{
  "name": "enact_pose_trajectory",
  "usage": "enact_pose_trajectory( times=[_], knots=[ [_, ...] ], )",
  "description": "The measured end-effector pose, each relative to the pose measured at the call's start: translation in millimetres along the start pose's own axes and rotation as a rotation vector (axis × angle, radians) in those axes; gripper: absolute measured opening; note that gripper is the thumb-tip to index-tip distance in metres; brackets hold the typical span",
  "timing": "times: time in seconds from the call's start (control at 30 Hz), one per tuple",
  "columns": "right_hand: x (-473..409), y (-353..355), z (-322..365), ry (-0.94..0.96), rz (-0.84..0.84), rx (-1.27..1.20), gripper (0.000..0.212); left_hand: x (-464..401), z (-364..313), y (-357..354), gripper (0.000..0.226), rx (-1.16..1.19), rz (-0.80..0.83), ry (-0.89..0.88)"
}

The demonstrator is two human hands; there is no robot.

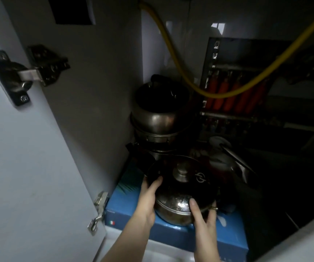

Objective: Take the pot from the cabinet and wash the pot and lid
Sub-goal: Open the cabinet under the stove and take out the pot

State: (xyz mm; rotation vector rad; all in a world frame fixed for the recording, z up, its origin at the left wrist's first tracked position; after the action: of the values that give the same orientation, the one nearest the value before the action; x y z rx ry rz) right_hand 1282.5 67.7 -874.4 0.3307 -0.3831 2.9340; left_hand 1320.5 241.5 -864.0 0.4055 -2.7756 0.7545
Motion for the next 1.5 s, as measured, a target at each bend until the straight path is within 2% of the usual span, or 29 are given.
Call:
enact_pose_trajectory(
  times=[0.13,0.2,0.4,0.73,0.93,1.07,1.2,1.5],
  knots=[
    [15.0,0.8,4.8,-0.014,0.059,-0.024,0.093,22.9,-3.5,2.7,0.046,0.015,-0.006,0.003],
    [31.9,2.3,14.1,-0.031,0.07,-0.031,0.086,43.1,-8.5,5.6,0.05,-0.003,-0.025,0.026],
    [106.9,1.9,67.3,-0.104,0.104,-0.033,0.075,133.2,-48.6,-0.2,0.047,-0.011,-0.061,0.082],
    [237.1,8.6,192.3,-0.284,0.106,0.016,0.1,303.4,-178.2,-58.9,0.044,-0.017,-0.111,0.126],
    [315.7,2.9,283.3,-0.295,0.119,-0.036,0.089,395.5,-242.7,-87.6,0.05,-0.007,-0.148,0.185],
    [364.6,-1.3,326.5,-0.343,0.137,-0.042,0.097,449.3,-284.5,-100.6,0.047,-0.004,-0.202,0.163],
    [401.6,-15.4,374.8,-0.289,0.201,-0.008,0.098,490.7,-331.3,-114.0,0.051,-0.037,-0.192,0.104],
    [484.2,-70.6,493.9,-0.087,0.287,-0.066,0.073,572.6,-442.6,-126.1,0.054,-0.026,-0.206,-0.047]
  ],
)
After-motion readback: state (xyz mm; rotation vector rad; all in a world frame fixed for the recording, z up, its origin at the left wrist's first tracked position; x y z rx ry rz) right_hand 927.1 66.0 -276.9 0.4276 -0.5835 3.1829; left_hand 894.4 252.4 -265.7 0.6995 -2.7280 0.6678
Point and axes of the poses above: each hand's wrist, its own x-axis away from the middle knuckle, its own y-axis out of the back of the hand, z = x × y, the point moved 9 cm from there along -x, towards the middle knuckle, and after that the axes turned 3 degrees about z, right-handed, at the moved point
